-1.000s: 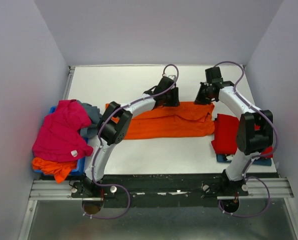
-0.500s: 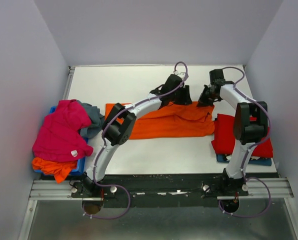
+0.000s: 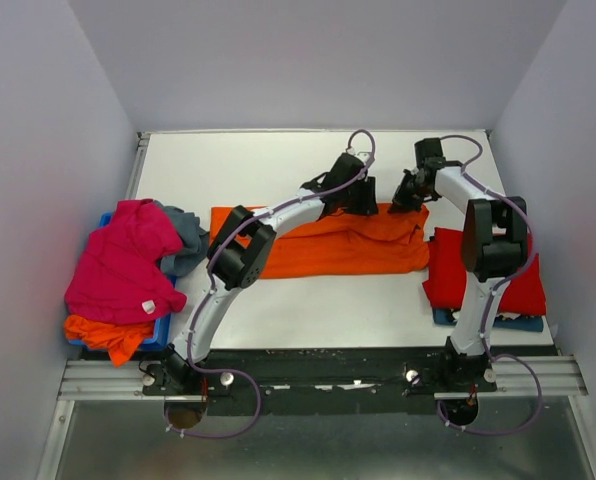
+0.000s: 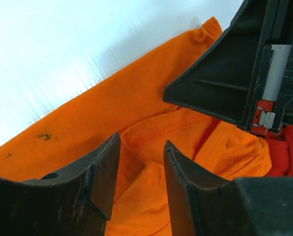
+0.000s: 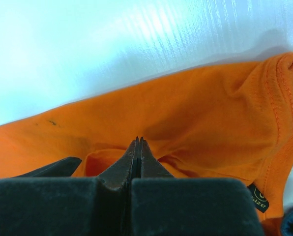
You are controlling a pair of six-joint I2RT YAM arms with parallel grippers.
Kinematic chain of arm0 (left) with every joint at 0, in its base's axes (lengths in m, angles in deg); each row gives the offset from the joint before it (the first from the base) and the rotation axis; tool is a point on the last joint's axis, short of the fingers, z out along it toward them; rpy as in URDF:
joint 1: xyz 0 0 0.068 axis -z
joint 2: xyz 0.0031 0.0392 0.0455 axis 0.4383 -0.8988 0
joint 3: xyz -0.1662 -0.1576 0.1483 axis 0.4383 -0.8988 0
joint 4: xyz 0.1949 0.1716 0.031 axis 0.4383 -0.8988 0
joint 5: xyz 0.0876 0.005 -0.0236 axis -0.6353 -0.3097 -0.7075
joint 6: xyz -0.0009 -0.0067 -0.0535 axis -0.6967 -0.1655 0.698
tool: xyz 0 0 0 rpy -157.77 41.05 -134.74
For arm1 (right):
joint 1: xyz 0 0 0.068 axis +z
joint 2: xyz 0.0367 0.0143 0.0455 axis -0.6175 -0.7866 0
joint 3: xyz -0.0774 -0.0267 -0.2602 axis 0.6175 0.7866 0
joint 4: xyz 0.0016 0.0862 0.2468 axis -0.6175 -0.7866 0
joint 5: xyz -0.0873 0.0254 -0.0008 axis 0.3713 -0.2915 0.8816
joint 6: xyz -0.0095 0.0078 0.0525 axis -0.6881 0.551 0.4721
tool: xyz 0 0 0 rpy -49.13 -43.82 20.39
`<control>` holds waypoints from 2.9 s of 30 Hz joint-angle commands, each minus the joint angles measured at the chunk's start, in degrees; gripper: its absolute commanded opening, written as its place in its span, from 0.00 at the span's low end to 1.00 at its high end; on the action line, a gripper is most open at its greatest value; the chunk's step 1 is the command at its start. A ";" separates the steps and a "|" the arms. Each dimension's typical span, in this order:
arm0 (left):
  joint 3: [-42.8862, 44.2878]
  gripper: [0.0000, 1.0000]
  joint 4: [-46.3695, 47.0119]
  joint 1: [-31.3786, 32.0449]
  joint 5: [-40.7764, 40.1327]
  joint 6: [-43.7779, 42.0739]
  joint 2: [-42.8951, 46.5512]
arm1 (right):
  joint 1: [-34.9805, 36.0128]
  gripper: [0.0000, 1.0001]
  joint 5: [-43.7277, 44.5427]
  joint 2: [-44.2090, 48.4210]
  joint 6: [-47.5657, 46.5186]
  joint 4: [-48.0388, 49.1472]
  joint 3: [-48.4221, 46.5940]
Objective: Fold and stack the t-shirts
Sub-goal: Fold the other side of the tshirt into a rectangle
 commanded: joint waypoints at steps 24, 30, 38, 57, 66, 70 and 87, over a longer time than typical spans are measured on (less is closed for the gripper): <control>-18.82 0.00 2.81 1.24 6.36 -3.25 12.27 | 0.03 0.01 -0.12 -1.40 0.50 0.58 0.15; -24.35 0.00 4.22 2.65 4.96 -2.99 15.35 | 0.03 0.01 0.68 -1.84 0.59 -0.74 -0.56; -28.41 0.00 1.76 3.79 2.32 -3.51 17.81 | 0.04 0.01 1.20 -1.84 0.51 -0.91 -0.65; -27.54 0.66 -2.46 4.41 -0.93 -3.95 23.97 | 0.03 0.08 4.89 3.16 -0.46 -1.27 1.02; -23.31 0.71 -5.53 3.62 -10.68 -1.67 23.71 | -0.14 0.15 11.05 10.11 2.79 -0.74 7.70; -20.95 0.71 -6.32 3.44 -14.11 0.52 21.69 | -1.37 0.01 10.61 8.10 4.55 -1.79 7.18; -6.00 0.69 -12.30 0.54 -16.23 3.96 7.98 | -5.76 0.01 15.08 -2.37 10.08 -12.95 -3.90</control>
